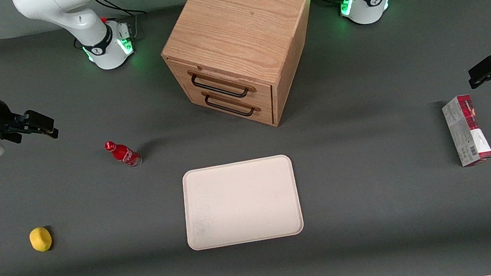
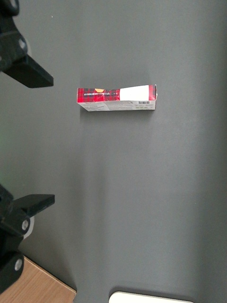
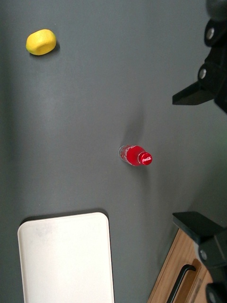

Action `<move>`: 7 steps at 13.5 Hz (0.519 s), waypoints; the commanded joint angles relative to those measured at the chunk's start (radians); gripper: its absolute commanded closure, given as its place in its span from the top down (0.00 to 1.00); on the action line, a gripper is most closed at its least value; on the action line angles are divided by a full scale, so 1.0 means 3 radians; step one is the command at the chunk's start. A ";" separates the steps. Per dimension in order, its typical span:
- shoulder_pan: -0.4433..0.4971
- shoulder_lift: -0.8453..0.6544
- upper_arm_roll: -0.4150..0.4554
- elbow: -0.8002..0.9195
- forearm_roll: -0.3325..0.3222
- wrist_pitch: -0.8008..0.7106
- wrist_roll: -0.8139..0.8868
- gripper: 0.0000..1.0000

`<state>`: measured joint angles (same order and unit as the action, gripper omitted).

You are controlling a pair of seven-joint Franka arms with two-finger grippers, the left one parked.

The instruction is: Open upper drawer

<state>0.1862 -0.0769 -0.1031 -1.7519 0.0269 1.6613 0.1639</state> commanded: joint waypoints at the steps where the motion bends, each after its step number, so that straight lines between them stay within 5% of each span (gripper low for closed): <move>1: 0.0008 0.0001 0.0006 0.0041 -0.0059 -0.0082 0.0103 1.00; 7: 0.0013 0.0575 0.0057 0.0768 -0.0043 -0.0036 0.0068 1.00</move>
<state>0.1864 -0.0306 -0.1008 -1.6869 0.0264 1.6691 0.1690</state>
